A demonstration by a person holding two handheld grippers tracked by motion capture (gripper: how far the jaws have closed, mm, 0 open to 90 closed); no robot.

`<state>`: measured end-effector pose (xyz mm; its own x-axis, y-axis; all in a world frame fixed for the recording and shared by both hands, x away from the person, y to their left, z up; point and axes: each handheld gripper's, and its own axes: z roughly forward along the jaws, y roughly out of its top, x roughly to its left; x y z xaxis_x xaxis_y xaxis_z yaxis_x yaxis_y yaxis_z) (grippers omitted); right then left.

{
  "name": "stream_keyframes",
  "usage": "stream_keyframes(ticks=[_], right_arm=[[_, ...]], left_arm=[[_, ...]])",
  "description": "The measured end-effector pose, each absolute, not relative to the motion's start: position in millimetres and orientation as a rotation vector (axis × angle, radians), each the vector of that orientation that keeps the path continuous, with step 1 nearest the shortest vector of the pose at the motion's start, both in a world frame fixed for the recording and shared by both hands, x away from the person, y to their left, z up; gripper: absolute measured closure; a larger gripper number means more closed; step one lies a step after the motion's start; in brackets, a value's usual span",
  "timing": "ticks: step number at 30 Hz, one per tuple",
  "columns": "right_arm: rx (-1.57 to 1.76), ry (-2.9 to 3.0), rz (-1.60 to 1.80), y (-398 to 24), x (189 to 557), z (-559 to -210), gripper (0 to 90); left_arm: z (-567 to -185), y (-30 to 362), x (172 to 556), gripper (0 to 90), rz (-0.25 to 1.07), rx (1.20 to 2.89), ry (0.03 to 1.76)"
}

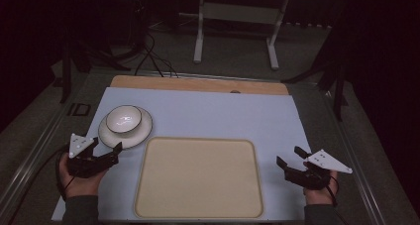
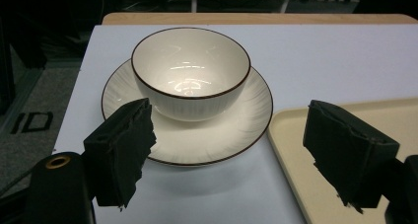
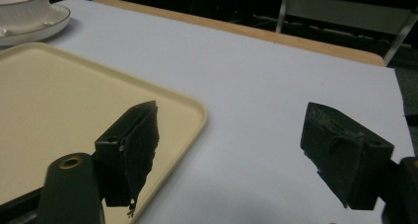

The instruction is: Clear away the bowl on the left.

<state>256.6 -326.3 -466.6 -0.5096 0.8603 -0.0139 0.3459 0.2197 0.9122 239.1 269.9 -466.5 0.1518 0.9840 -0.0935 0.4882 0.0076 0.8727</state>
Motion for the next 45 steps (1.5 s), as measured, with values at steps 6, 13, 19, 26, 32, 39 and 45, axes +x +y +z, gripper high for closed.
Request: stream_keyframes(ticks=[6, 13, 19, 26, 32, 39, 45], right_arm=[[1.109, 1.965, 1.258, -325.5, 256.9, -466.1, 19.6], [1.126, 1.935, 1.264, -329.3, 256.5, -465.4, 19.5], [1.133, 1.918, 1.279, -332.0, 256.0, -464.9, 19.3], [1.137, 1.909, 1.277, -333.0, 254.7, -464.8, 19.0], [1.133, 1.912, 1.28, -332.7, 253.8, -464.5, 19.0], [1.129, 1.914, 1.282, -333.2, 253.6, -464.4, 19.0], [1.124, 1.917, 1.277, -332.4, 253.5, -464.4, 19.0]], left_arm=[[-467.0, 269.0, 239.8, 20.4, 0.757, 1.613, 1.445], [-467.1, 268.5, 240.9, 20.6, 0.754, 1.614, 1.444], [-465.8, 270.0, 246.6, 21.6, 0.752, 1.596, 1.455], [-457.3, 271.6, 251.0, 21.8, 0.758, 1.582, 1.45], [-448.7, 272.6, 256.0, 21.7, 0.767, 1.579, 1.439], [-444.4, 269.9, 263.4, 21.6, 0.777, 1.592, 1.424], [-441.5, 270.0, 272.2, 20.9, 0.797, 1.602, 1.426]])
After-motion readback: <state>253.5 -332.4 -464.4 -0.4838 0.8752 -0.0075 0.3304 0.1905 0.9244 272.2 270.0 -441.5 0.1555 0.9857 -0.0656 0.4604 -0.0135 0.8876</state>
